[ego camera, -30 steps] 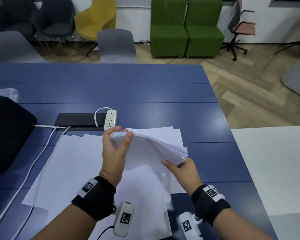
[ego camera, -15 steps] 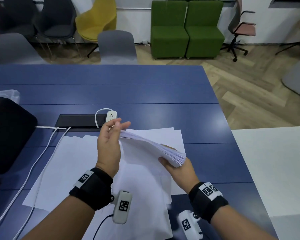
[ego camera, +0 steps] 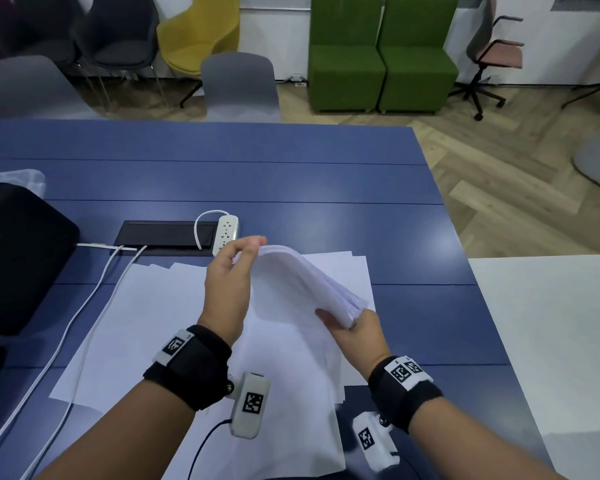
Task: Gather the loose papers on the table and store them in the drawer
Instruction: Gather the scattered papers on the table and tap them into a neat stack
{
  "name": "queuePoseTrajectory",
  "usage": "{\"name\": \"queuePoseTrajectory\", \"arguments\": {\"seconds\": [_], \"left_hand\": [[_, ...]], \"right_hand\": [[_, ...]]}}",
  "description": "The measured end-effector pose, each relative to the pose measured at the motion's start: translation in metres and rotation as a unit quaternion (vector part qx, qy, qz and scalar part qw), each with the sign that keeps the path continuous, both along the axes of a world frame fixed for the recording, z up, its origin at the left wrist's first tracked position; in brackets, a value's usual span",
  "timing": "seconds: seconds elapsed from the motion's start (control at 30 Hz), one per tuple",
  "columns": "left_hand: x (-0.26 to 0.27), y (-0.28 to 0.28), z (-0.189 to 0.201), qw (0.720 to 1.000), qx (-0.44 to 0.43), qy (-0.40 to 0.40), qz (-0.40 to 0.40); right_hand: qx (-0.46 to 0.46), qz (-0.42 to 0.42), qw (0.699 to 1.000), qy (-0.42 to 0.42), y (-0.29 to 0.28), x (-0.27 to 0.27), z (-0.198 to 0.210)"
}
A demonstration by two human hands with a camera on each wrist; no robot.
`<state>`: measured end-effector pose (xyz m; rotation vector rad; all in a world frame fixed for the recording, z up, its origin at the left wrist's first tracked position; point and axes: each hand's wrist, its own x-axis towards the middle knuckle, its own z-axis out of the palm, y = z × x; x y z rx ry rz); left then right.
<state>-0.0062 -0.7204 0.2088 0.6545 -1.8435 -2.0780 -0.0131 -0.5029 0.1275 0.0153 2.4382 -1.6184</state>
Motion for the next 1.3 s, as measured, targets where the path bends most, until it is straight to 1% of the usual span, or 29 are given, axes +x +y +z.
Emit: {"name": "queuePoseTrajectory", "arguments": {"seconds": [0.07,0.1,0.2,0.23,0.33,0.4,0.47,0.53,0.57,0.6,0.63,0.67,0.77,0.8,0.87,0.97,1.0,1.07,1.13,1.17,1.23,1.3], "left_hand": [[-0.004,0.001,0.005,1.000,-0.008,0.013,-0.023],[-0.004,0.002,0.005,0.999,-0.020,0.001,-0.039],[-0.002,-0.002,-0.007,0.994,-0.033,-0.045,-0.095],[-0.001,-0.005,-0.011,0.991,-0.044,-0.052,-0.115],[0.003,-0.016,-0.020,0.973,-0.148,-0.074,-0.163],[0.006,-0.019,-0.016,0.969,-0.174,-0.062,-0.164],[0.008,-0.024,-0.001,0.977,-0.155,-0.016,-0.145],[0.010,-0.030,0.023,0.985,-0.105,0.045,-0.131],[0.013,-0.033,0.037,0.986,-0.074,0.064,-0.133],[0.015,-0.037,0.048,0.986,-0.051,0.065,-0.142],[0.019,-0.040,0.059,0.985,-0.043,0.045,-0.160],[0.023,-0.044,0.062,0.982,-0.054,0.013,-0.180],[0.039,-0.053,0.058,0.961,-0.129,-0.080,-0.232],[0.044,-0.056,0.052,0.957,-0.141,-0.100,-0.234],[0.054,-0.061,0.043,0.958,-0.134,-0.129,-0.217],[0.067,-0.071,0.028,0.959,-0.134,-0.152,-0.200],[0.071,-0.075,0.024,0.959,-0.131,-0.158,-0.195],[0.079,-0.086,0.016,0.962,-0.123,-0.171,-0.176],[0.088,-0.102,0.008,0.968,-0.116,-0.182,-0.126],[0.094,-0.111,0.005,0.971,-0.116,-0.184,-0.098],[0.107,-0.129,-0.001,0.976,-0.120,-0.177,-0.050],[0.123,-0.144,-0.005,0.979,-0.116,-0.170,-0.008]], "right_hand": [[-0.018,-0.041,0.999,-0.001,-0.002,-0.004,0.002],[-0.020,-0.049,0.999,-0.011,-0.002,-0.006,0.001],[0.006,0.004,0.998,-0.061,-0.005,-0.009,0.010],[0.013,0.002,0.997,-0.070,-0.004,-0.013,0.007],[0.049,-0.028,0.997,-0.060,0.004,-0.023,0.009],[0.041,-0.043,0.997,-0.051,0.008,-0.030,0.019],[-0.008,-0.024,0.999,-0.030,0.010,-0.033,0.040],[-0.066,0.013,0.998,-0.014,0.011,-0.035,0.070],[-0.102,0.035,0.994,-0.006,0.009,-0.036,0.087],[-0.136,0.052,0.989,0.001,0.007,-0.038,0.104],[-0.170,0.065,0.983,0.008,0.005,-0.041,0.118],[-0.203,0.071,0.977,0.012,0.002,-0.044,0.129],[-0.279,0.064,0.958,0.004,-0.009,-0.059,0.145],[-0.289,0.062,0.955,-0.003,-0.013,-0.062,0.145],[-0.300,0.061,0.952,-0.027,-0.020,-0.063,0.135],[-0.304,0.070,0.945,-0.102,-0.030,-0.057,0.106],[-0.290,0.080,0.944,-0.133,-0.032,-0.055,0.094],[-0.230,0.093,0.949,-0.196,-0.033,-0.050,0.065],[-0.169,0.085,0.951,-0.243,-0.030,-0.042,0.034],[-0.123,0.075,0.955,-0.260,-0.026,-0.038,0.016],[0.019,0.065,0.955,-0.287,-0.014,-0.028,-0.025],[0.155,0.068,0.934,-0.314,-0.004,-0.018,-0.063]]}}
